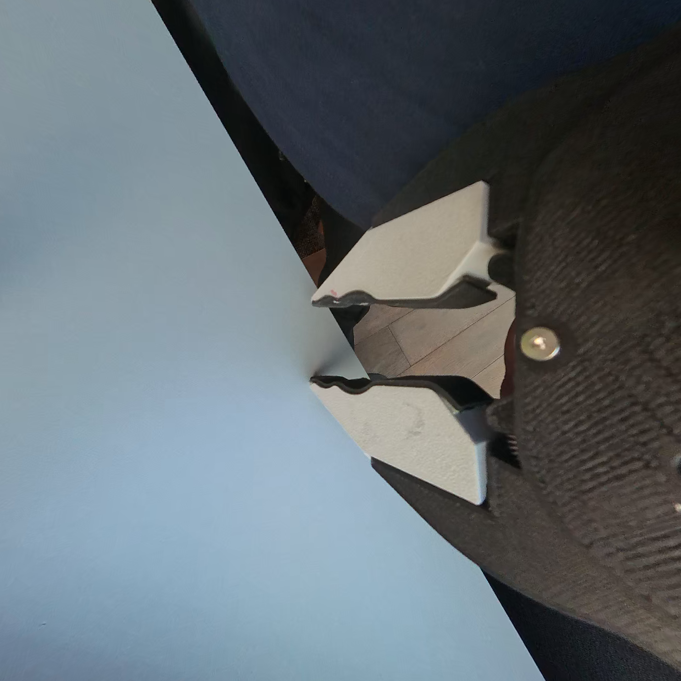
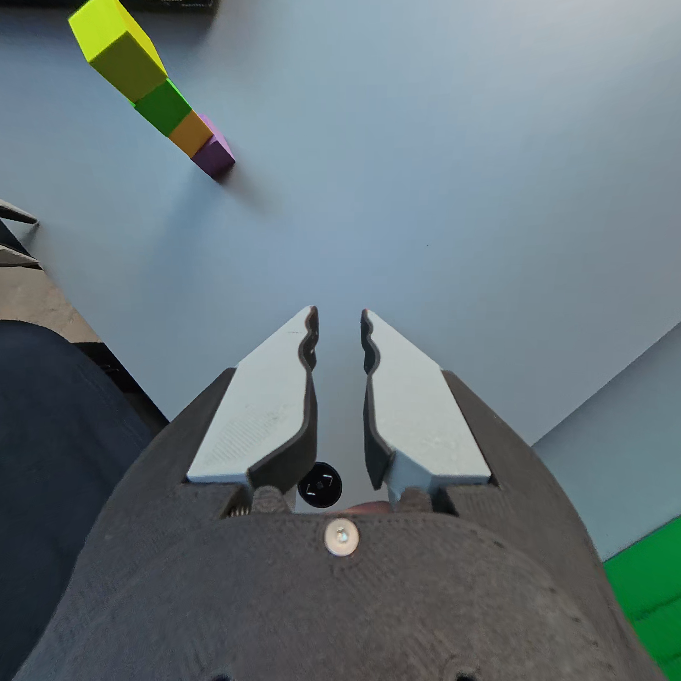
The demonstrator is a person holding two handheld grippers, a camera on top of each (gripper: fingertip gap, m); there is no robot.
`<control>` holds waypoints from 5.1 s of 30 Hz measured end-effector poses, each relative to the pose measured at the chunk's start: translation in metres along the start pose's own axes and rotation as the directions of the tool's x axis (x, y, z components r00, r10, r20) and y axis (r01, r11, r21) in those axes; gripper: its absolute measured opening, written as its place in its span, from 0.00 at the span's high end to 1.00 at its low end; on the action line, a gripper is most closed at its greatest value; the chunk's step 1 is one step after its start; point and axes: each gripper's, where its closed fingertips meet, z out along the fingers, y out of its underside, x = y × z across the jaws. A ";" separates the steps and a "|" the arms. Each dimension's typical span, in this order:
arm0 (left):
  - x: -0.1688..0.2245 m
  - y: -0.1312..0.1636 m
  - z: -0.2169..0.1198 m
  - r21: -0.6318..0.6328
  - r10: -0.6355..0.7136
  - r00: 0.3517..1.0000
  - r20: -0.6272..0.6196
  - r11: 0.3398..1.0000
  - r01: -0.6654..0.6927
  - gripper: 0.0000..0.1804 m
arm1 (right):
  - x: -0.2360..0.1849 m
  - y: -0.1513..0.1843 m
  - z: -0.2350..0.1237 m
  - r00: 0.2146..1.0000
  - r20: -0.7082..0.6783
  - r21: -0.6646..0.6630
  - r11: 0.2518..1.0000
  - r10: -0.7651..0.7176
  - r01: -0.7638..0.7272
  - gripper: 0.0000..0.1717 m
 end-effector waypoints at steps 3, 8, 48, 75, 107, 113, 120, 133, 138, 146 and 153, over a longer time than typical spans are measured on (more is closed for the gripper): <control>0.003 -0.002 0.001 -0.003 -0.002 1.000 0.004 1.000 0.002 0.81 | 0.003 0.002 0.001 1.000 0.003 -0.004 1.000 0.002 -0.002 0.85; 0.005 -0.005 0.003 0.001 -0.015 1.000 0.002 1.000 0.015 0.81 | 0.001 -0.001 -0.001 1.000 0.020 0.029 0.999 -0.018 0.017 1.00; -0.063 -0.077 0.002 0.011 0.027 0.997 0.070 1.000 -0.028 0.95 | 0.025 0.038 -0.045 0.980 -0.034 0.085 0.978 0.194 -0.191 1.00; -0.066 -0.140 0.023 -0.062 0.154 0.980 0.129 0.987 -0.147 1.00 | 0.044 0.055 -0.057 0.971 -0.074 0.115 0.969 0.227 -0.218 1.00; -0.017 -0.111 0.028 0.027 0.173 0.984 -0.045 0.985 -0.172 0.96 | 0.033 0.047 -0.047 0.970 -0.061 0.115 0.967 0.236 -0.228 0.93; -0.018 -0.089 0.026 0.027 0.139 0.990 0.000 0.990 -0.139 0.82 | 0.020 0.035 -0.027 0.980 -0.039 0.072 0.979 0.196 -0.192 0.84; -0.012 -0.069 0.022 0.025 0.147 0.989 0.012 0.989 -0.147 0.75 | 0.011 0.027 -0.014 0.990 -0.024 0.021 0.990 0.140 -0.140 0.73; -0.026 -0.058 0.021 -0.008 0.143 0.986 0.080 0.990 -0.143 0.66 | 0.008 0.035 0.000 0.986 -0.020 -0.056 0.985 0.163 -0.164 0.65; -0.023 -0.061 0.023 -0.005 0.160 0.985 0.070 0.987 -0.160 0.65 | 0.010 0.050 0.004 0.986 -0.060 -0.105 0.981 0.157 -0.162 0.65; -0.022 -0.063 0.025 -0.013 0.191 0.980 0.058 0.982 -0.191 0.62 | 0.014 0.078 0.015 0.982 -0.123 -0.197 0.966 0.147 -0.169 0.64; -0.021 -0.063 0.025 0.003 0.189 0.980 0.058 0.982 -0.189 0.61 | 0.019 0.079 0.016 0.978 -0.162 -0.207 0.965 0.130 -0.163 0.69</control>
